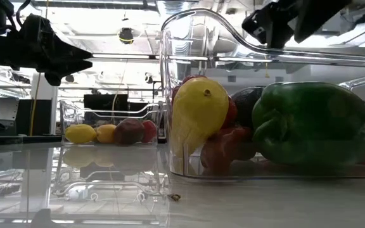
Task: Sort produce into baskets
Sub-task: Put the peach from the top transparent bin
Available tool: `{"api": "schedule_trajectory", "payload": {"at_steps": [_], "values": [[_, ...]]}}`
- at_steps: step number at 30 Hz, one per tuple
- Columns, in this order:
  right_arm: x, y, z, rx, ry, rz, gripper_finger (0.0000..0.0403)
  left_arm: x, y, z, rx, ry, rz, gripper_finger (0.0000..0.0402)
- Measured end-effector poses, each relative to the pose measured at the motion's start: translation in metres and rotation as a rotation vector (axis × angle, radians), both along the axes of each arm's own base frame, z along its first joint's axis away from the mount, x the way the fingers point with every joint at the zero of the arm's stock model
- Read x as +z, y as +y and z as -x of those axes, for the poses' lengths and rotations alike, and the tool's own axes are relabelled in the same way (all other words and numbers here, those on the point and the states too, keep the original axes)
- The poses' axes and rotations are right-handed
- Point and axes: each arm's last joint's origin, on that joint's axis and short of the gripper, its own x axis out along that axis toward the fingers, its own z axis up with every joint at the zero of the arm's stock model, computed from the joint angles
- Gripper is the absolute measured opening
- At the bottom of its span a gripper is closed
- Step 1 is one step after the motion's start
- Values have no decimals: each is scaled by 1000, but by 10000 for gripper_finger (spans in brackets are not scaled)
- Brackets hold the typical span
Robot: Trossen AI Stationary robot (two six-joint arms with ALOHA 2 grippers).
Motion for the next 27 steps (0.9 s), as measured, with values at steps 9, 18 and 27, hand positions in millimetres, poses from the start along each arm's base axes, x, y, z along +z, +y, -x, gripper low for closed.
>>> {"api": "schedule_trajectory", "payload": {"at_steps": [9,18,27], "values": [[-17,33,-23,228,236,143,293,1,2,1,82,-11,4,174],[-40,58,-21,435,279,440,288,1,3,1,104,-26,29,174],[-43,81,-15,520,165,581,281,1,3,1,100,-48,76,174]]}}
